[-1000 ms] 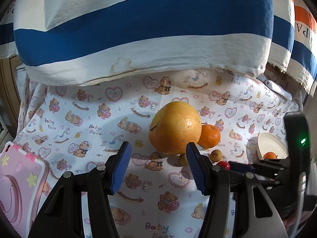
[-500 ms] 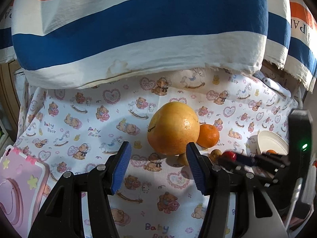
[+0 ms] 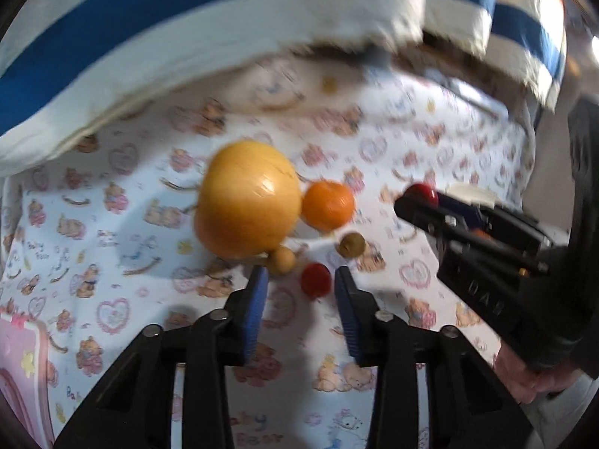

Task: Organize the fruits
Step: 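Carry both red cherry tomatoes over the plate with both tools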

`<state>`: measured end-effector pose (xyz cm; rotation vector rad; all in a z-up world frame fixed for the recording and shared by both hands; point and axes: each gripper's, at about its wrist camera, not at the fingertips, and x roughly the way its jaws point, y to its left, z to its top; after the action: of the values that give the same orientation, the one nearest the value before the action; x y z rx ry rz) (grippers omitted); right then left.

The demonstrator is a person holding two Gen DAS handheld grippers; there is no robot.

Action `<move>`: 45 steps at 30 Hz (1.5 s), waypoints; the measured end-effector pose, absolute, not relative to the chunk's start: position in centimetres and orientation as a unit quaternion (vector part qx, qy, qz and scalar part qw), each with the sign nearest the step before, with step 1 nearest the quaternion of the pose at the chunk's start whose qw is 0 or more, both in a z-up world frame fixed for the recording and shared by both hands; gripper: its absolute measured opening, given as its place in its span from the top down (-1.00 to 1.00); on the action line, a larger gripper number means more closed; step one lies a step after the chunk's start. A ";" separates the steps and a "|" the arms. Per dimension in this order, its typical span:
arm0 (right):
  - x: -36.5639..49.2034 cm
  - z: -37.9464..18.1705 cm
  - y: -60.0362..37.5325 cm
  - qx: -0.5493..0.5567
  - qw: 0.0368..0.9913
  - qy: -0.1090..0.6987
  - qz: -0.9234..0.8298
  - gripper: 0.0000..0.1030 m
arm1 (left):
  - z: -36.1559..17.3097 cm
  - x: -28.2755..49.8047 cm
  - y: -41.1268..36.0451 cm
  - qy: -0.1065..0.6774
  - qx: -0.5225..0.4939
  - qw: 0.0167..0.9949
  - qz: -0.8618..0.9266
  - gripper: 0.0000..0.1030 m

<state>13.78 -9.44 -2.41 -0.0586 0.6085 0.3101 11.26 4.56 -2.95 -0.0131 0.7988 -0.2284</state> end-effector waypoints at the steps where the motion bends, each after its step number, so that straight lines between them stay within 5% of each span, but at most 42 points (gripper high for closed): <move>1: 13.8 -2.5 -9.6 -0.026 0.941 0.300 0.152 0.54 | -3.1 11.4 4.3 0.395 -0.008 0.912 -0.114 0.41; 17: 15.4 -4.1 -10.6 0.018 0.924 0.346 0.162 0.54 | -5.3 15.2 2.9 0.461 -0.038 0.881 -0.101 0.54; 45: 15.4 -4.3 -10.8 0.021 0.926 0.345 0.153 0.54 | -4.0 13.8 2.3 0.420 0.005 0.904 -0.076 0.59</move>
<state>15.43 -10.85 -4.29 0.0426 0.7084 0.3140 13.78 2.30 -4.04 0.0096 0.8688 -0.1572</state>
